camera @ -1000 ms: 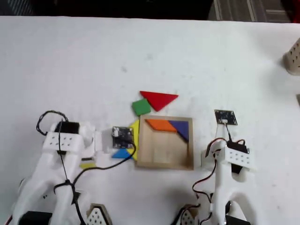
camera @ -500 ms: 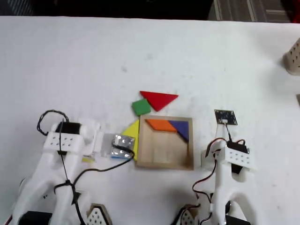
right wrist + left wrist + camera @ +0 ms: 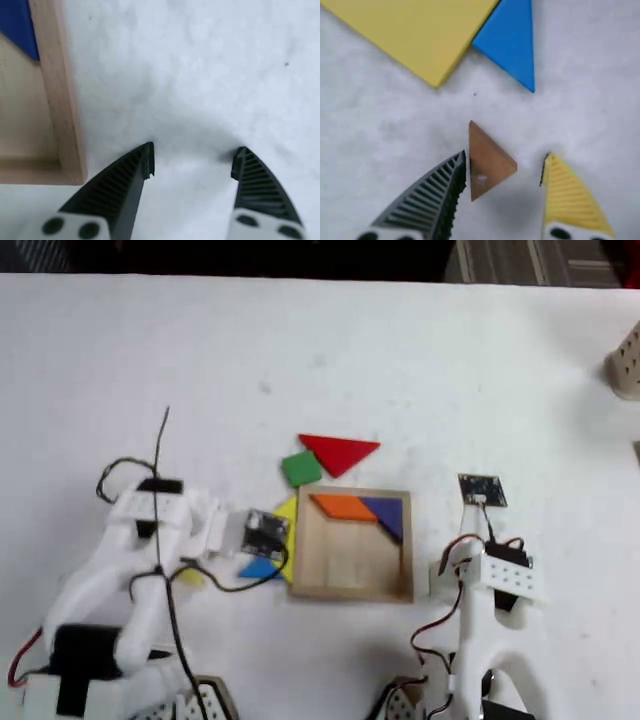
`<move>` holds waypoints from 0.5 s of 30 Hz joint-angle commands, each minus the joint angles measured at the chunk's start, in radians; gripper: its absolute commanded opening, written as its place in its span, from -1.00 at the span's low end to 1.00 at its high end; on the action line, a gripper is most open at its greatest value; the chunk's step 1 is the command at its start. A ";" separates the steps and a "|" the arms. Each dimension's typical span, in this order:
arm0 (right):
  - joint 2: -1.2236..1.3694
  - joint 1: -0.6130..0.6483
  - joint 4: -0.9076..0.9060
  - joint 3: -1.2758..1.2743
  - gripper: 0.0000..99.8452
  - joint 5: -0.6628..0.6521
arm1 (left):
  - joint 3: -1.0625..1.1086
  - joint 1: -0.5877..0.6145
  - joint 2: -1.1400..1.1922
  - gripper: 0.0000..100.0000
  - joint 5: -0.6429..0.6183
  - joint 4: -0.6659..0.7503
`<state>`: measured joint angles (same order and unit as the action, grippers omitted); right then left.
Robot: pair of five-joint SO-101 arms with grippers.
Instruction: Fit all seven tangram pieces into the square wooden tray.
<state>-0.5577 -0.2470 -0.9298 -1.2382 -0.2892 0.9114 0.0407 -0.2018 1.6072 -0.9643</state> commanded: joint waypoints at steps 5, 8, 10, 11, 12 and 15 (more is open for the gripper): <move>0.010 -0.010 0.035 0.000 -0.51 -0.014 | -0.083 0.030 0.041 -0.49 -0.026 -0.021; 0.010 -0.010 0.035 0.000 -0.51 -0.014 | -0.083 0.025 0.044 -0.51 -0.026 -0.015; 0.010 -0.010 0.035 0.000 -0.51 -0.014 | -0.083 0.027 0.045 -0.61 -0.026 -0.015; 0.010 -0.010 0.035 0.000 -0.51 -0.014 | -0.083 0.027 0.047 -0.66 -0.026 -0.017; 0.010 -0.010 0.035 0.000 -0.51 -0.014 | -0.083 0.027 0.047 -0.70 -0.026 -0.018; 0.010 -0.010 0.035 0.000 -0.51 -0.014 | -0.083 0.028 0.047 -0.71 -0.026 -0.018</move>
<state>-0.5577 -0.2470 -0.9298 -1.2382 -0.2892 0.8838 0.0560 -0.1542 1.5934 -0.9966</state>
